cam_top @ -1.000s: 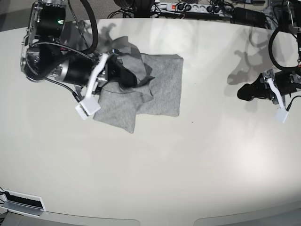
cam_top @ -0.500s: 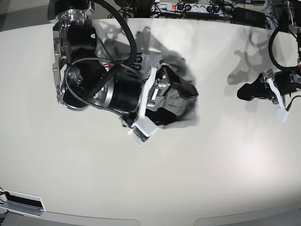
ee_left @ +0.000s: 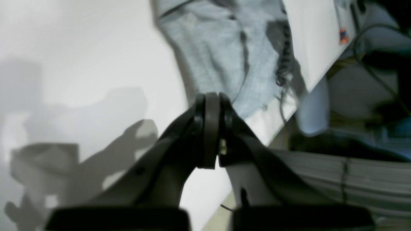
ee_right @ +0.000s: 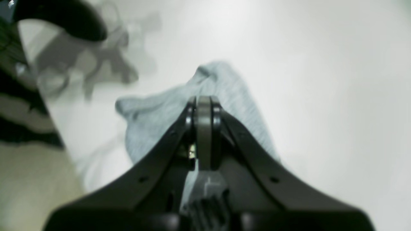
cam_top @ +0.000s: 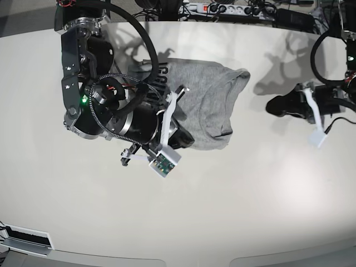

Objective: Layout the t-shirt on the table in an organized manner, then fold the t-shirt properly
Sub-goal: 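Fold the collar end over onto the folded stack with the right gripper, then grasp the folded bundle's sides with both grippers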

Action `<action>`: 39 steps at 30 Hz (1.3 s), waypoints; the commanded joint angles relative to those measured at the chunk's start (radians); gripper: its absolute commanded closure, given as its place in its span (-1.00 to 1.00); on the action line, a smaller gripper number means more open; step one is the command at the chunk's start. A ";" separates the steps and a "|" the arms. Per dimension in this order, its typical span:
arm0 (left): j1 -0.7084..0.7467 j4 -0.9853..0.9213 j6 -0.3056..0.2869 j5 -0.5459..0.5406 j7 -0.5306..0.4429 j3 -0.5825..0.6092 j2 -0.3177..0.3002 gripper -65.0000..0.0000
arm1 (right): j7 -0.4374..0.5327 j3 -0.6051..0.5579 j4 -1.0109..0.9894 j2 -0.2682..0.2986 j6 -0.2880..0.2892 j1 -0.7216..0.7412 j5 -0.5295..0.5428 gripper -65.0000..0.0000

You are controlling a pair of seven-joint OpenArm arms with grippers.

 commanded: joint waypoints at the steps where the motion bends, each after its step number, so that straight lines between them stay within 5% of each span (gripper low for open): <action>1: -0.014 0.049 -0.009 -0.019 -0.010 0.022 -0.019 1.00 | 0.027 0.000 -0.010 0.000 0.005 0.024 -0.015 1.00; 9: -0.014 0.245 -0.009 0.284 -0.155 0.322 -0.019 1.00 | 0.035 0.000 -0.304 0.013 -0.035 0.201 -0.117 1.00; 19: -0.014 0.270 -0.009 0.677 -0.343 0.659 -0.019 1.00 | 0.036 -0.001 -0.598 0.112 -0.030 0.327 -0.116 1.00; 24: -0.014 0.262 0.014 0.843 -0.441 0.726 -0.019 1.00 | 0.061 -0.001 -0.644 0.148 0.005 0.314 -0.053 1.00; 35: -0.052 0.122 0.032 0.894 -0.497 0.726 -0.019 1.00 | 0.052 -0.024 -0.644 0.153 0.005 0.287 0.002 1.00; 39: -0.107 0.055 0.032 0.897 -0.534 0.726 -0.018 1.00 | -0.032 -0.055 -0.644 0.152 0.005 0.279 0.061 1.00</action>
